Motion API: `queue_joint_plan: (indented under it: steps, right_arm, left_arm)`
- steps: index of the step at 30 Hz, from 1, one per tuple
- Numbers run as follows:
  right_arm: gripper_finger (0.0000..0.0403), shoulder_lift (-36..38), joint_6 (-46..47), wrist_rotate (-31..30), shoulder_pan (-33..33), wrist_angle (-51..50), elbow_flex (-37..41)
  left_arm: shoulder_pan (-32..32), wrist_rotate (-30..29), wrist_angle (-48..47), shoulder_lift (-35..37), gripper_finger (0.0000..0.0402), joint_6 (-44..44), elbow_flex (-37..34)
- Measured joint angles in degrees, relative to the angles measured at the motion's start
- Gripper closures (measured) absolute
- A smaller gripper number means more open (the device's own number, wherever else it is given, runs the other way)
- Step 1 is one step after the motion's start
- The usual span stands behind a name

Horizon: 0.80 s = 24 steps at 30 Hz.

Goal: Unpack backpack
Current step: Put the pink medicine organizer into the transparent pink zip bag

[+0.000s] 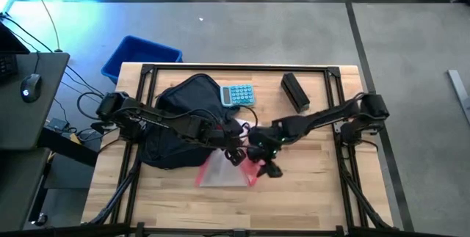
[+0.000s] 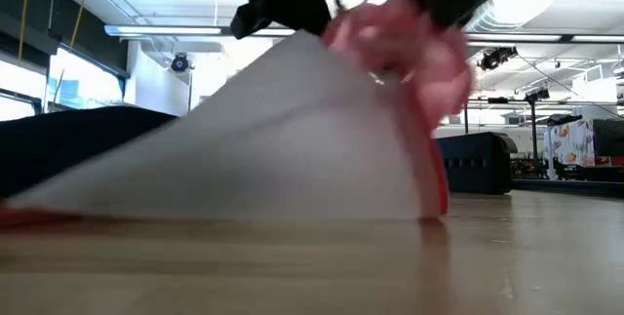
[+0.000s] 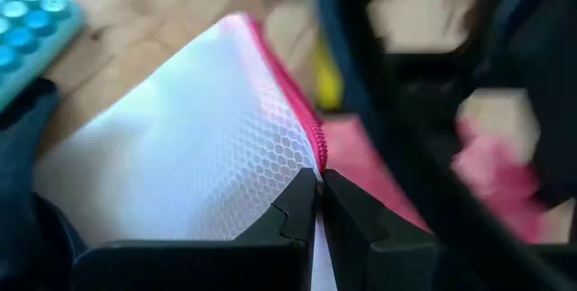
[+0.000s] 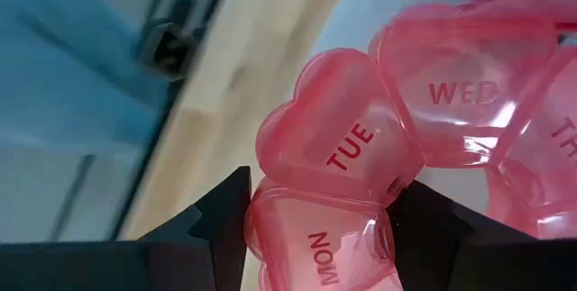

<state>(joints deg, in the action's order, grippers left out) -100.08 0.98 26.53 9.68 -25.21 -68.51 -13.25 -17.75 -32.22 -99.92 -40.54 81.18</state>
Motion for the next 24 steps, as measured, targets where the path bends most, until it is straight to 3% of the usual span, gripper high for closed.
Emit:
queue_joint_plan:
  steps: [5,13,16,24]
  right_arm:
    - [0.0220,-4.8,-0.2,-10.4,-1.5,3.9,0.0]
    - [0.0220,-10.8,0.3,-13.1,-3.4,15.7,0.0]
    - [0.0218,-12.0,1.8,-17.2,-3.3,20.9,0.1]
    - [0.0097,-12.8,3.0,-22.9,-3.7,27.9,0.2]
  left_arm:
    - [-1.0,3.6,-2.1,0.0,0.0401,1.8,-0.1]
    - [-1.8,5.7,-7.6,-0.1,0.0402,2.2,-0.1]
    - [-1.9,6.0,-9.7,0.1,0.0402,1.8,-0.1]
    - [-1.9,6.7,-11.2,0.2,0.0402,-0.3,0.1]
